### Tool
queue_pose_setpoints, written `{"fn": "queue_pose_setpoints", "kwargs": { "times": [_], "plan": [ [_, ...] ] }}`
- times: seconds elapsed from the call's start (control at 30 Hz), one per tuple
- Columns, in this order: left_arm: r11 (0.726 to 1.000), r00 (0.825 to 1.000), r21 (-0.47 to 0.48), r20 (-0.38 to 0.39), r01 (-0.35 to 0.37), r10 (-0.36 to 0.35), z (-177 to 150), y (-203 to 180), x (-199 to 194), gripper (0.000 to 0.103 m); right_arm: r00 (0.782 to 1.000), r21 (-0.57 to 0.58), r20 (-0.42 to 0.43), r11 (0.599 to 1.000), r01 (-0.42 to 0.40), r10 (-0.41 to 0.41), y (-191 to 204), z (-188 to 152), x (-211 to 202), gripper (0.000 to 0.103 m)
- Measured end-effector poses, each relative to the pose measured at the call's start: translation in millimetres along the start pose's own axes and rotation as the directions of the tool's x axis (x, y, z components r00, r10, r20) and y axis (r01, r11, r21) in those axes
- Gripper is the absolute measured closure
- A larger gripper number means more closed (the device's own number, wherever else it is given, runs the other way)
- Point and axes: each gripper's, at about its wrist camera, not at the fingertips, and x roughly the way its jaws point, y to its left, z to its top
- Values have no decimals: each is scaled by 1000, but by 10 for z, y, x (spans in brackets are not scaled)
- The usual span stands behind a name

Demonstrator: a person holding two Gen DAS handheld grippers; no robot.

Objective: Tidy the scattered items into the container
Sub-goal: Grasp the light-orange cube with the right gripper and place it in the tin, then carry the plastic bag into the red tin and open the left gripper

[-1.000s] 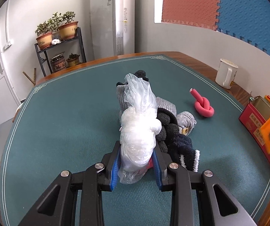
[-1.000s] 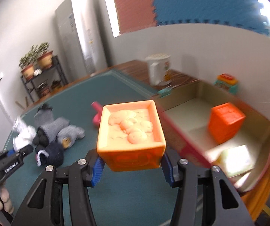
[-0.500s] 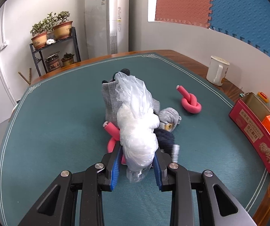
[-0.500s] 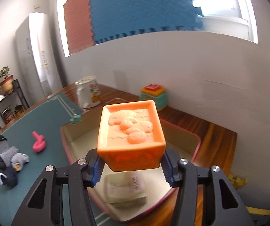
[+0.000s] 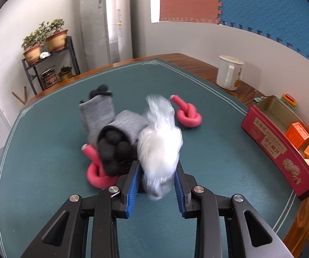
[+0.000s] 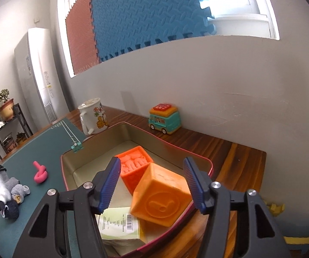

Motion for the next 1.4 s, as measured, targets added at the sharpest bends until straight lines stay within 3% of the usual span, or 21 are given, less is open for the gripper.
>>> {"fn": "queue_pose_setpoints", "kwargs": {
  "times": [0.27,0.47,0.6,0.73,0.77,0.8,0.83,1.0,1.2,1.4],
  "plan": [
    [994,996,56,6,92,-93,226,-463,0,71,999,29,-4,999,-39,39,-139,-47,-31,38],
    [971,975,90,1,220,-221,393,-816,-22,71,999,56,8,998,-41,40,-309,-24,-66,38],
    [958,966,133,5,254,-257,452,-1007,-54,71,999,78,8,996,-38,37,-434,-13,-58,38],
    [951,965,169,-16,260,-262,405,-982,-67,68,998,98,7,994,-57,56,-501,-6,-38,38],
    [952,966,166,-24,256,-256,371,-928,-67,62,998,99,7,993,-62,62,-502,-6,-32,38],
    [957,969,153,-32,247,-245,324,-849,-68,45,998,100,7,993,-70,69,-497,-5,-24,38],
    [961,971,141,-39,238,-235,276,-771,-69,37,997,99,7,992,-80,80,-485,-4,-14,38],
    [972,977,121,-93,202,-191,1,-500,-8,37,993,94,5,988,-118,118,-400,-2,18,38],
    [965,959,74,-152,251,-238,-223,-494,170,37,991,83,0,988,-132,133,-319,-29,20,38],
    [965,965,101,-136,241,-226,-264,-627,232,38,993,84,12,989,-119,118,-339,-27,-42,38]
  ]
}}
